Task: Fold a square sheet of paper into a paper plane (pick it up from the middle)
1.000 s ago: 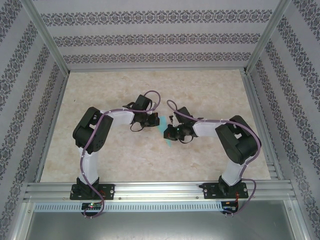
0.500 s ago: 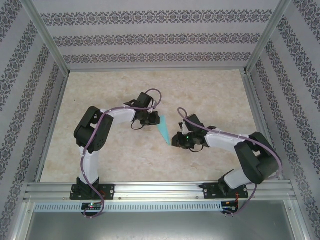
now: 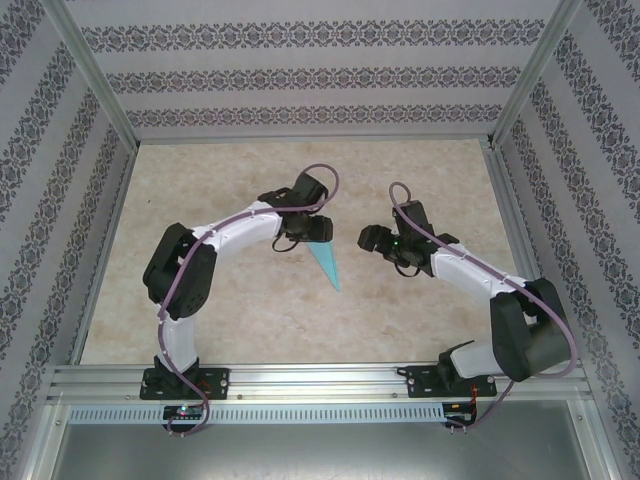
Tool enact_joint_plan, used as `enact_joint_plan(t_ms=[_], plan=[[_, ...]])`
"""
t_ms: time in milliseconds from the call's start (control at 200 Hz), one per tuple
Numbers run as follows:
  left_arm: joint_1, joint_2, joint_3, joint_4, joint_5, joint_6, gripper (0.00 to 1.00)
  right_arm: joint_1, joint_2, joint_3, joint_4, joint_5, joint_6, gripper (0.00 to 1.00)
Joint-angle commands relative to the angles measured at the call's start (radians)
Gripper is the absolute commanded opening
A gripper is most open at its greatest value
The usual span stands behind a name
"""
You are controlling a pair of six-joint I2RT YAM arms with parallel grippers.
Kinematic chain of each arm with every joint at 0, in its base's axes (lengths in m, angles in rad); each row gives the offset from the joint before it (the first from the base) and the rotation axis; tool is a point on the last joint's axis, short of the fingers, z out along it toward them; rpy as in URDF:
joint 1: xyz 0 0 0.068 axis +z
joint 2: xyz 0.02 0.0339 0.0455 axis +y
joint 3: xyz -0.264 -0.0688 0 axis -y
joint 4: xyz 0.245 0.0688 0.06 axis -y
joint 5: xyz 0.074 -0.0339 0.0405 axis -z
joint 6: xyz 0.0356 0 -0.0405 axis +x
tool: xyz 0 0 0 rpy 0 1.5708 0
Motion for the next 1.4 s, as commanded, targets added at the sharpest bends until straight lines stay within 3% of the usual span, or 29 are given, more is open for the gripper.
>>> enact_joint_plan(t_ms=[0, 235, 545, 1104, 1394], plan=[[-0.054, 0.027, 0.069, -0.152, -0.158, -0.038, 0.62, -0.020, -0.008, -0.026, 0.013, 0.067, -0.002, 0.86], [-0.105, 0.177, 0.232, -0.268, -0.227, -0.029, 0.67, -0.046, -0.018, -0.057, 0.011, 0.066, -0.007, 0.88], [-0.107, 0.261, 0.285, -0.330, -0.239, -0.024, 0.67, -0.053, -0.016, -0.078, 0.016, 0.057, 0.001, 0.87], [-0.107, 0.117, 0.148, -0.253, -0.269, -0.104, 0.50, -0.053, 0.056, -0.062, 0.049, -0.005, 0.021, 0.84], [-0.107, 0.120, 0.115, -0.225, -0.253, -0.114, 0.33, -0.052, 0.072, -0.052, 0.049, -0.021, 0.024, 0.83]])
